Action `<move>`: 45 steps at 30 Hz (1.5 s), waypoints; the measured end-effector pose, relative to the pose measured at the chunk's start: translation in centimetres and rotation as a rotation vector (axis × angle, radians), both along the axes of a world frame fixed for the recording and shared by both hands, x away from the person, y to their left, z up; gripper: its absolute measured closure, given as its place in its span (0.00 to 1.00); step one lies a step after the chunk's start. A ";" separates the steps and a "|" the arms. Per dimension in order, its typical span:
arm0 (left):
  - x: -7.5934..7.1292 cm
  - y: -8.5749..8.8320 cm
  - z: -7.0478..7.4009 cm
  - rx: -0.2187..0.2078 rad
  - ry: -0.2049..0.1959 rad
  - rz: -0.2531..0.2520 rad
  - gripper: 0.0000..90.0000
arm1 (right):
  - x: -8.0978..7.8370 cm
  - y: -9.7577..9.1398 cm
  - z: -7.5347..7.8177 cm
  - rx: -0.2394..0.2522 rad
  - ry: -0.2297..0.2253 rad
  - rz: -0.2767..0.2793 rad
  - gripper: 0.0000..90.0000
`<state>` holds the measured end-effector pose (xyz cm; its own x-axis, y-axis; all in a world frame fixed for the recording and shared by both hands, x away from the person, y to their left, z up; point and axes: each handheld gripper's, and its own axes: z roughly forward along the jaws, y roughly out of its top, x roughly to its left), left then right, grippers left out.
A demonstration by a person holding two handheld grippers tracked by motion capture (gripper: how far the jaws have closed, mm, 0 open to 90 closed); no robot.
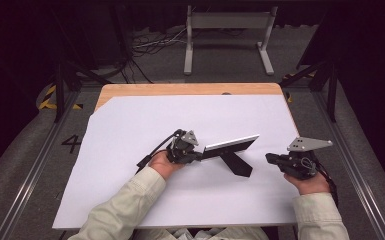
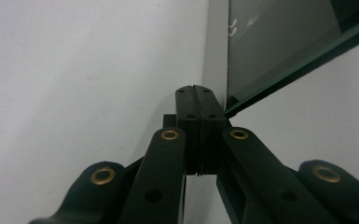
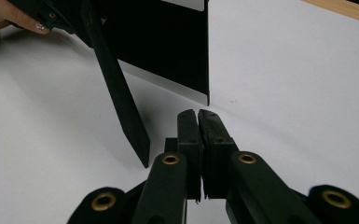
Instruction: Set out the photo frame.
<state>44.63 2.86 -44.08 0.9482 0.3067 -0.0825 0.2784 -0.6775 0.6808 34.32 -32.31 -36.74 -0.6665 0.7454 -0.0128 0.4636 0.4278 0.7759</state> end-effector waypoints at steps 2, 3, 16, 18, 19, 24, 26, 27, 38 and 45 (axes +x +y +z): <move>-0.1 -0.1 0.0 0.005 0.008 -0.013 1.00 | 0.0 0.0 0.0 0.000 0.002 0.000 0.97; -0.1 -0.1 0.1 0.007 0.009 -0.025 1.00 | 0.0 0.0 0.0 0.000 0.003 0.001 0.97; -1.0 -0.8 0.3 0.026 0.092 -0.100 1.00 | 0.0 -0.4 0.1 0.012 0.016 -0.011 0.97; -1.2 -1.0 0.4 0.035 0.097 -0.107 1.00 | 0.0 -0.4 0.1 0.011 0.018 -0.009 0.97; -1.3 -1.1 0.4 0.036 0.098 -0.114 1.00 | 0.0 -0.4 0.0 0.010 0.019 -0.009 0.97; -1.6 -1.5 0.5 0.049 0.109 -0.128 1.00 | 0.0 -0.5 0.1 0.010 0.022 -0.009 0.97; -1.7 -1.6 0.5 0.052 0.116 -0.132 1.00 | 0.0 -0.5 0.1 0.010 0.024 -0.010 0.97; -1.8 -1.7 0.4 0.053 0.119 -0.133 1.00 | 0.0 -0.5 0.1 0.009 0.025 -0.010 0.97; -2.6 -2.6 0.4 0.062 0.144 -0.180 1.00 | -0.1 -0.7 0.1 0.008 0.029 -0.017 0.98; -3.1 -3.3 0.4 0.067 0.138 -0.212 1.00 | -0.3 -0.8 0.5 0.010 0.032 -0.026 0.99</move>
<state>41.56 -0.48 -43.66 0.9731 0.1116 -0.2014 0.2124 -0.7730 0.5979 34.00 -33.08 -36.27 -0.6465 0.7627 0.0157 0.4991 0.4073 0.7649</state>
